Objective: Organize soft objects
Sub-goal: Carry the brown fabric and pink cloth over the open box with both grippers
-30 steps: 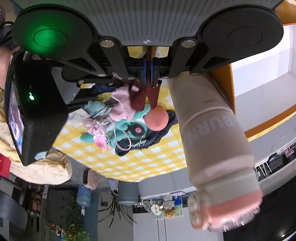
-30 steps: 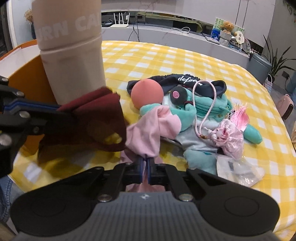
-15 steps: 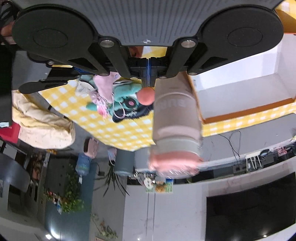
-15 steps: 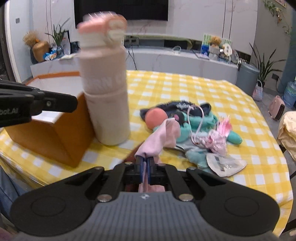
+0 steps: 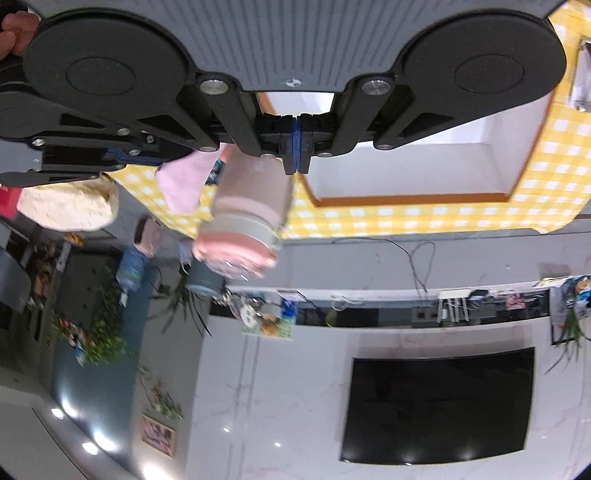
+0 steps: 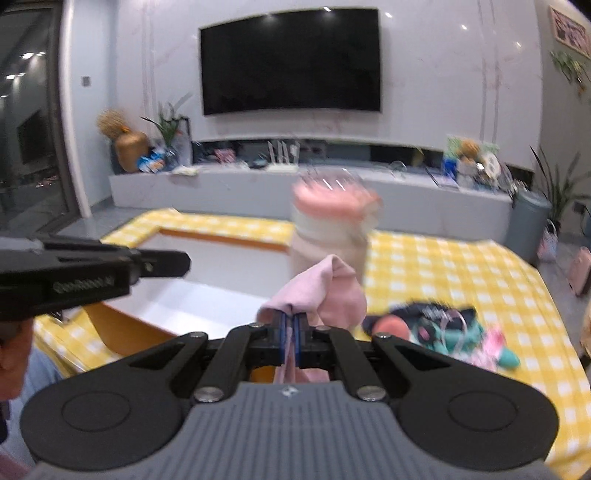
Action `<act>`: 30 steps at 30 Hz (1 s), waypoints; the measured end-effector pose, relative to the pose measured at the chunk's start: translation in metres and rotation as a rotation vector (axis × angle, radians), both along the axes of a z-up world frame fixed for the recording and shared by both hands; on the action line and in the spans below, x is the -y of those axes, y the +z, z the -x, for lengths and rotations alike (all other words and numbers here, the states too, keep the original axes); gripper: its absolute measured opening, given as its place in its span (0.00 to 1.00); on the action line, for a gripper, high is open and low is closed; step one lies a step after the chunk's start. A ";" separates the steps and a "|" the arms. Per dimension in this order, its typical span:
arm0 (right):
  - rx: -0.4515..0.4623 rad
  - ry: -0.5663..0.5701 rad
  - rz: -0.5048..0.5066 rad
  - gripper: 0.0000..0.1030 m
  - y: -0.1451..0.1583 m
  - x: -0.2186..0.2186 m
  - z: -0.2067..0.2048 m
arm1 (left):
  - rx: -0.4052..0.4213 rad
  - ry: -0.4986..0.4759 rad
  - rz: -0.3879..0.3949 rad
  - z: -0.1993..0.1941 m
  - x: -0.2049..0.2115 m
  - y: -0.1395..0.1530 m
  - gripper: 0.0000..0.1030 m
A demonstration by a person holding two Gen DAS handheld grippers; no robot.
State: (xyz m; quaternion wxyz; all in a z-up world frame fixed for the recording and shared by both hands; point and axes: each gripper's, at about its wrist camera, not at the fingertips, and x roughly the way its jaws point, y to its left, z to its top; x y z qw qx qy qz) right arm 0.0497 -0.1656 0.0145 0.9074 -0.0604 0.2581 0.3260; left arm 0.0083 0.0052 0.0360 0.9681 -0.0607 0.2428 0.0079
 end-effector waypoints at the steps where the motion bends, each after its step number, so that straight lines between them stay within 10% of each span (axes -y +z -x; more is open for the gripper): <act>1: 0.013 0.012 -0.007 0.01 0.005 -0.005 0.002 | 0.006 0.011 0.004 0.001 -0.006 0.002 0.00; 18: 0.025 0.169 -0.033 0.01 0.030 -0.104 -0.013 | -0.005 0.131 0.100 0.012 -0.093 -0.005 0.00; 25: 0.031 0.167 0.002 0.01 0.028 -0.098 -0.015 | -0.045 -0.090 0.118 0.005 -0.060 -0.017 0.02; 30: -0.016 0.048 0.030 0.01 0.018 -0.049 -0.013 | -0.052 -0.269 0.116 -0.011 -0.012 -0.026 0.24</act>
